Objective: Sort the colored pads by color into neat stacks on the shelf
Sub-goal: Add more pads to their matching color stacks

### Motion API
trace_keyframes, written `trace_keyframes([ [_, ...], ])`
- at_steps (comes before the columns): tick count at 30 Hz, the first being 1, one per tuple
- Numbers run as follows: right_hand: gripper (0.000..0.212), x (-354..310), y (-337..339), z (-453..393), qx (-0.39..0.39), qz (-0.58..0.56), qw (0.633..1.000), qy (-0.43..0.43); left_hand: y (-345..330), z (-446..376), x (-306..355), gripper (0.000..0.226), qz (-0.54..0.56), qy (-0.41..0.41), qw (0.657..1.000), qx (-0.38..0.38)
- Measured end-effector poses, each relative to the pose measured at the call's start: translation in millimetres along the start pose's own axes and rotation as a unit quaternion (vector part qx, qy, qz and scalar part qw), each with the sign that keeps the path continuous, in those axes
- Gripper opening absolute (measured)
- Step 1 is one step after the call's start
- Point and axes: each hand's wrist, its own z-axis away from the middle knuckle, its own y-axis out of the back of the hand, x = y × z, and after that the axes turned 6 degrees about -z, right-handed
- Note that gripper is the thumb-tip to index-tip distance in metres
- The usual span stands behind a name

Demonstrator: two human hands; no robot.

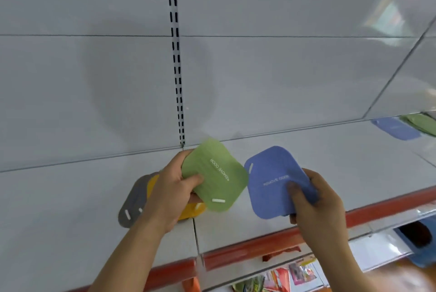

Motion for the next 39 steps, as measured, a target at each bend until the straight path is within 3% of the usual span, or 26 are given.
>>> trace_keyframes([
  [6,0.021,41,94,-18,0.047,-0.021,0.999,-0.014,-107,1,16,0.048,-0.093,-0.073,0.992,-0.034],
  [11,0.023,69,196,-38,0.075,-0.047,0.996,-0.016,-213,-5,24,0.055,-0.195,-0.127,0.973,-0.006],
  [15,0.030,91,262,-51,0.099,-0.062,0.993,-0.017,-294,-8,28,0.048,-0.163,-0.115,0.979,-0.030],
  [26,0.020,163,391,-108,0.214,-0.077,0.972,-0.059,-479,-49,28,0.041,-0.046,-0.057,0.993,-0.096],
  [39,0.023,212,510,-239,0.253,-0.032,0.965,-0.065,-683,-161,38,0.046,0.026,-0.026,0.995,-0.092],
])
